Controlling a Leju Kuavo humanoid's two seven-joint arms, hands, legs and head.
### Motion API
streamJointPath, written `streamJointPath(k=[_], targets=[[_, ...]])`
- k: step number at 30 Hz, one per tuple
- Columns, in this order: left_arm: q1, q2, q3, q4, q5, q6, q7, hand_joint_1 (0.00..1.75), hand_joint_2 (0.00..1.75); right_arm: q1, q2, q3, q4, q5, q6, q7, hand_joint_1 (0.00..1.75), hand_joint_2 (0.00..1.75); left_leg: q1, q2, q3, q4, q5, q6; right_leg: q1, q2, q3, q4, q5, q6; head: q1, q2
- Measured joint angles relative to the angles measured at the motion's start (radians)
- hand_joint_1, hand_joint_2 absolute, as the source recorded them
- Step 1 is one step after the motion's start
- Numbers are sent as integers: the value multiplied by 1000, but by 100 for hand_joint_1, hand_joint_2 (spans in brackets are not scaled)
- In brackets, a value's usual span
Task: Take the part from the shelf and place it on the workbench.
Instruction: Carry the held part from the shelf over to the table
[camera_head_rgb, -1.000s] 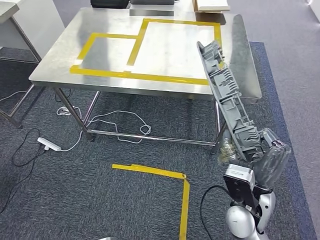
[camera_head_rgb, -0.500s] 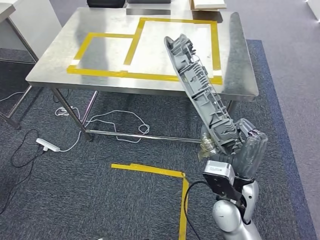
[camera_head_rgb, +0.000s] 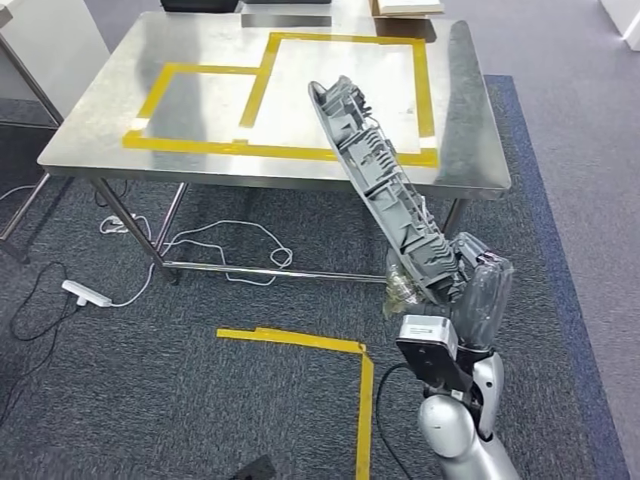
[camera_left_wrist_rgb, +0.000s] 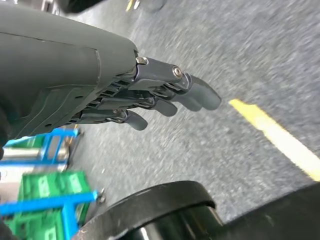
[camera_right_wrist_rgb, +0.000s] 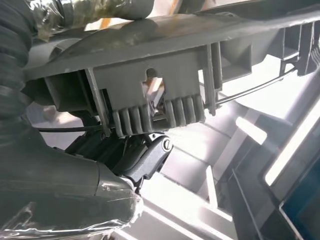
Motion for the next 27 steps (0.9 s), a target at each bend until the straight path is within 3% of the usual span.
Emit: streamJointPath(k=[2,3,5,6,7,8,9,10,12,13,17,19,21,22,23,24,26,27], targets=[[2,-3,21,0,7,22,4,0,175,0,0,3,1,2,-5,-7,175,175,5,0,5,-8,1,9,0,-4,-12,23,-18,10,2,0],[3,-4,31,0,11,32,5,0,175,1,0,4,1,1,-6,-10,175,175,7,0,8,-10,1,13,0,-6,-32,64,-40,15,3,0],[3,-5,48,0,16,46,8,0,175,2,0,8,1,0,-7,-14,175,175,6,1,11,-10,-2,20,-2,-7,-100,199,-97,21,5,0],[4,-5,56,0,17,50,10,0,175,4,0,9,2,0,-7,-14,175,175,6,1,13,-10,-4,21,-2,-7,-134,260,-114,24,5,0],[5,-5,63,0,17,52,10,0,175,6,0,9,3,-1,-7,-13,175,175,6,0,16,-10,-6,23,-2,-7,-155,291,-112,25,5,0],[6,-5,68,0,18,53,10,0,175,7,0,9,4,-1,-7,-13,175,175,5,0,21,-10,-9,22,-2,-7,-156,279,-88,25,5,0],[6,-6,72,0,18,54,10,0,175,8,0,9,4,-1,-7,-13,175,175,5,-1,27,-10,-12,21,-2,-7,-136,227,-49,22,5,0],[6,-6,75,0,18,54,10,0,175,8,0,9,5,-1,-7,-13,175,175,5,-2,33,-10,-16,19,-2,-9,-104,154,-7,18,5,0],[7,-7,80,0,18,55,10,0,175,6,0,10,4,-1,-7,-13,175,175,1,-1,40,-8,-24,11,2,-13,-44,36,34,9,5,0],[7,-7,83,0,18,55,11,0,175,6,0,11,4,-1,-7,-14,175,175,-1,-1,40,-7,-26,6,4,-14,-29,11,35,5,3,0],[6,-6,90,0,19,58,11,0,175,7,1,11,3,-2,-8,-13,175,175,0,1,34,13,-45,-13,1,-11,-19,-4,28,-14,-2,0],[6,-5,95,0,31,77,15,0,175,5,2,10,3,-4,-12,-13,175,175,4,1,-8,102,-94,-24,-3,-12,-13,-8,27,-23,-7,0],[7,-5,109,0,58,123,21,0,175,6,2,10,2,-6,-15,-14,175,175,9,1,-77,231,-144,-32,-3,-11,-10,-8,24,-28,-10,0],[8,-6,121,0,76,153,24,0,175,8,2,10,2,-6,-15,-13,175,175,11,1,-100,269,-147,-35,-3,-10,-7,-7,21,-28,-10,0],[9,-7,134,0,93,182,26,0,175,11,2,10,2,-7,-16,-13,175,175,12,1,-107,271,-129,-36,-3,-8,-3,-7,18,-28,-10,0],[9,-7,147,0,107,209,28,0,175,13,2,10,2,-8,-16,-13,175,175,14,1,-95,235,-93,-35,-4,-6,2,-7,14,-26,-10,0],[10,-9,174,0,133,261,28,0,175,16,2,9,-1,-8,-17,-12,175,175,15,1,-44,113,-14,-32,-2,-3,15,-5,4,-19,-10,0],[9,-11,188,0,146,286,28,0,175,17,2,8,-4,-7,-18,-12,175,175,15,1,-20,59,3,-28,0,-2,17,-4,-1,-14,-10,0]])
